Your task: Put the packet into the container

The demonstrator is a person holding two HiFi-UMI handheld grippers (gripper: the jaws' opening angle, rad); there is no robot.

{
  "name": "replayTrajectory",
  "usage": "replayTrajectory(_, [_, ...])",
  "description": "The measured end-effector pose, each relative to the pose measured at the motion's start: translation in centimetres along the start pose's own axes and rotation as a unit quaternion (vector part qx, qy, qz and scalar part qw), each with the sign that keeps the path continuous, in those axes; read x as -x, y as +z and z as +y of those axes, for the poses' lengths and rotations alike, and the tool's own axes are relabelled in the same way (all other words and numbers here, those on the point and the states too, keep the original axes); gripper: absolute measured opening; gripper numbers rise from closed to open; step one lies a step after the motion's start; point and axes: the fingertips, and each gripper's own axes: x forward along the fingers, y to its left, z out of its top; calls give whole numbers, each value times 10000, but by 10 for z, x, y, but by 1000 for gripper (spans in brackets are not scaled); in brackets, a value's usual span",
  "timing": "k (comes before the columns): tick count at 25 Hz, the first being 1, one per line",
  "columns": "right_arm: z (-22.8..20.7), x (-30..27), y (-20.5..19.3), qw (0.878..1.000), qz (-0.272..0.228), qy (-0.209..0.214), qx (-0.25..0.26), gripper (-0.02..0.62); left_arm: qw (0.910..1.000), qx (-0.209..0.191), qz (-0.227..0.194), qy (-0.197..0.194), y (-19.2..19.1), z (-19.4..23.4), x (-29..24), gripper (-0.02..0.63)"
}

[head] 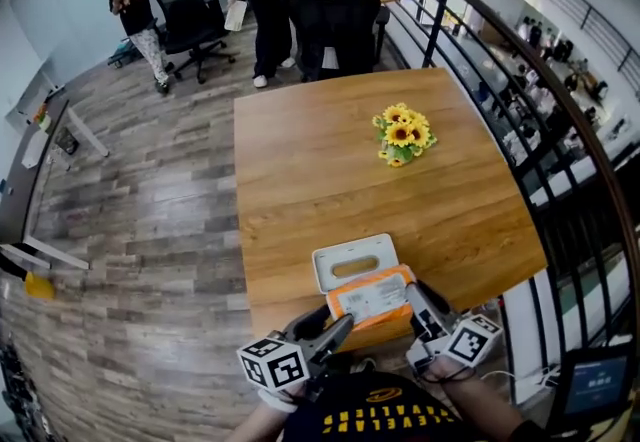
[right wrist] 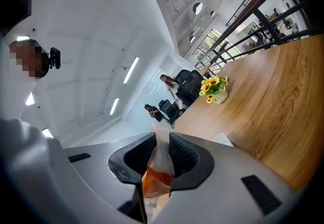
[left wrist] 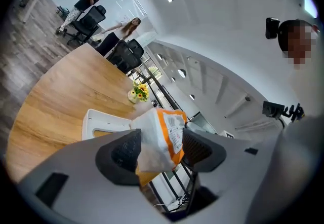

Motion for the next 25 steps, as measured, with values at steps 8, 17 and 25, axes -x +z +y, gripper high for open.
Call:
replayTrajectory(8, [-38,-48,-29,9931,970,-596,290,87,9981,106,384,474,25,72,-21,163])
replayTrajectory(17, [-92,-77,-44,9713,1959,-1065,831,87,9929,342,732,878,17,118,-57,150])
replayTrajectory(25, [-138,-90,-56,9512,2665,-1252,928,86,9852,422,1025,1308,6,144,-82,150])
